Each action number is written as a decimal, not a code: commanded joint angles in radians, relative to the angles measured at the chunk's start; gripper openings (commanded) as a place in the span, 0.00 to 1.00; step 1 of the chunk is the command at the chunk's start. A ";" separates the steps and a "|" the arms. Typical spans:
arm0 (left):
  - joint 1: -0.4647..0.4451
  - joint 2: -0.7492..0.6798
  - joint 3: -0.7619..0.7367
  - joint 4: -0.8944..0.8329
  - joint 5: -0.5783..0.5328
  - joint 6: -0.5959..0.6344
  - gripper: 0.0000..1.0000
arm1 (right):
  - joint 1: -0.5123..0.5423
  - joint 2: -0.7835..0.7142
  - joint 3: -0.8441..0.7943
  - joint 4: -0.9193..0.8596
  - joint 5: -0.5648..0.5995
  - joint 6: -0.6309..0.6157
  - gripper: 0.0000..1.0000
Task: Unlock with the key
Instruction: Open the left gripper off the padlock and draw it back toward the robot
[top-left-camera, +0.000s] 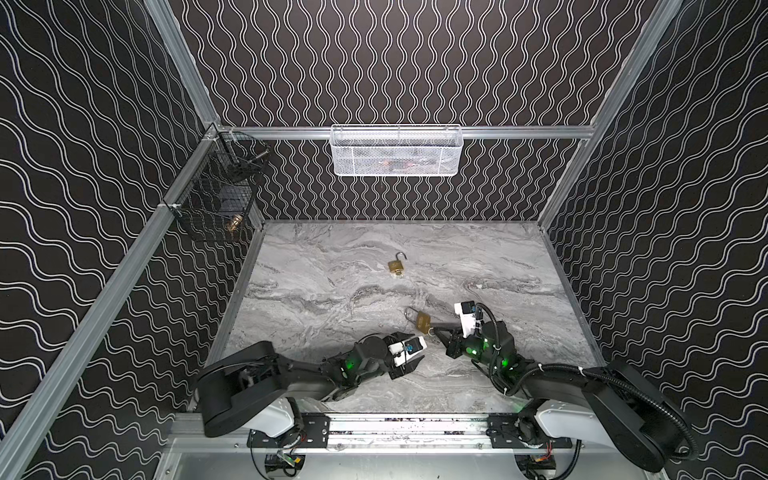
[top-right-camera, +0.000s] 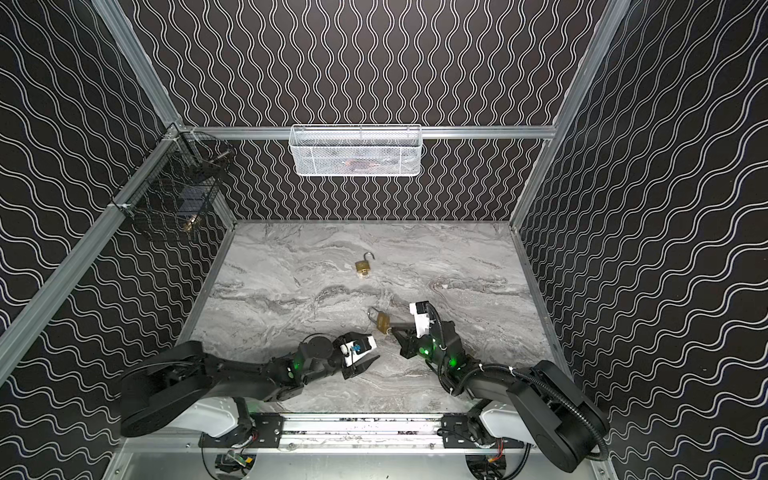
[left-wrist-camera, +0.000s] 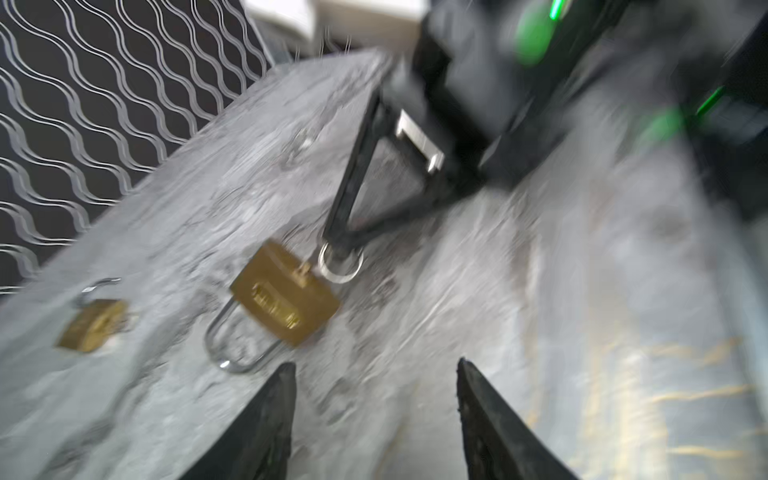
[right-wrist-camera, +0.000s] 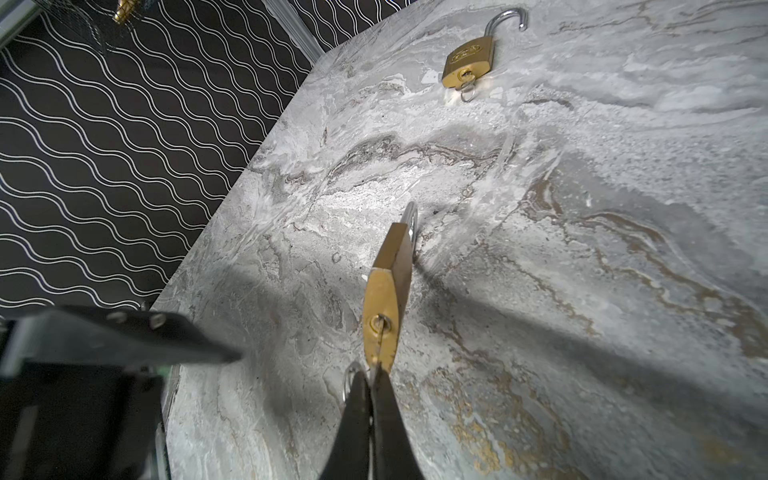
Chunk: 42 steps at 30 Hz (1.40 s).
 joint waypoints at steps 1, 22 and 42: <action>-0.011 0.084 0.005 0.185 -0.116 0.193 0.67 | 0.000 0.001 0.020 0.053 0.009 0.001 0.00; 0.100 0.212 0.172 0.065 0.079 -0.123 0.74 | 0.000 -0.022 0.020 0.038 0.008 0.013 0.00; 0.268 0.221 0.192 0.101 0.384 -0.622 0.78 | 0.000 -0.038 0.029 0.012 0.012 0.002 0.00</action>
